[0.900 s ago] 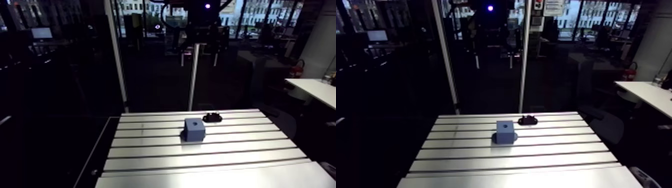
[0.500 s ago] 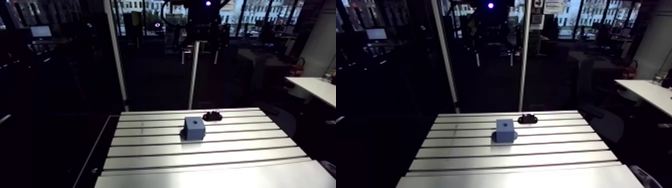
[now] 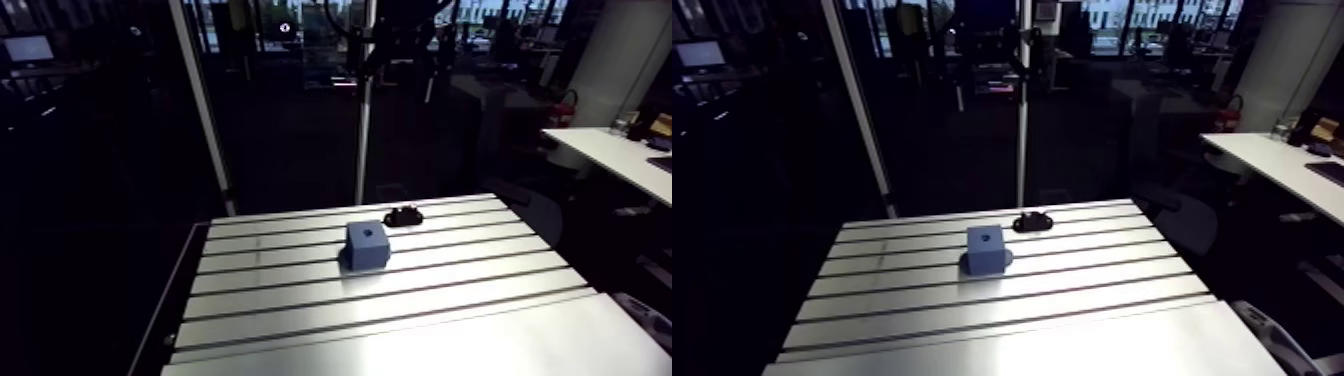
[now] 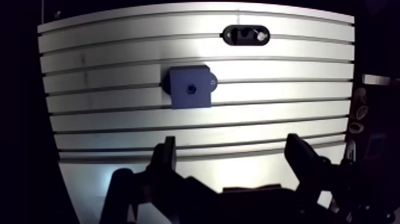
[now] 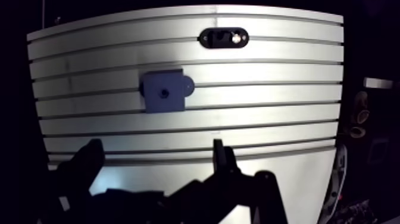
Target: Pick up the M10 bolt and insert it into the hex recess until seated.
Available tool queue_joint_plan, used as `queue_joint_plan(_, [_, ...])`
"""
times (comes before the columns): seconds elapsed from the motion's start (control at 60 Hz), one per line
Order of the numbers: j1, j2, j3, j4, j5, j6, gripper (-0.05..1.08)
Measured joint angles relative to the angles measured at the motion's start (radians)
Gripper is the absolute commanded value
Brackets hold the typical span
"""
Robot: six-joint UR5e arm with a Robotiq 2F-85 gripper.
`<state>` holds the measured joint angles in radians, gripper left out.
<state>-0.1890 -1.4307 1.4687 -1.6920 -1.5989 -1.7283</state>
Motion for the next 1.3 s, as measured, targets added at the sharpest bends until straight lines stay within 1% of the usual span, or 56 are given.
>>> queue_joint_plan(0.367, [-0.078,0.074,0.007,-0.121,0.003,-0.059,0.01])
queue_joint_plan(0.817, [-0.138,0.188,0.049,-0.378,0.011,-0.091,0.01])
queue_joint_plan(0.933, [-0.147,0.221,0.058,-0.440,0.019,-0.095,0.01])
queue_joint_plan(1.067, [-0.159,0.260,0.066,-0.496,0.036,-0.098,0.01])
queue_joint_plan(1.2, [-0.168,0.296,0.070,-0.531,0.055,-0.111,0.01])
queue_joint_plan(1.3, [-0.171,0.310,0.071,-0.542,0.064,-0.125,0.01])
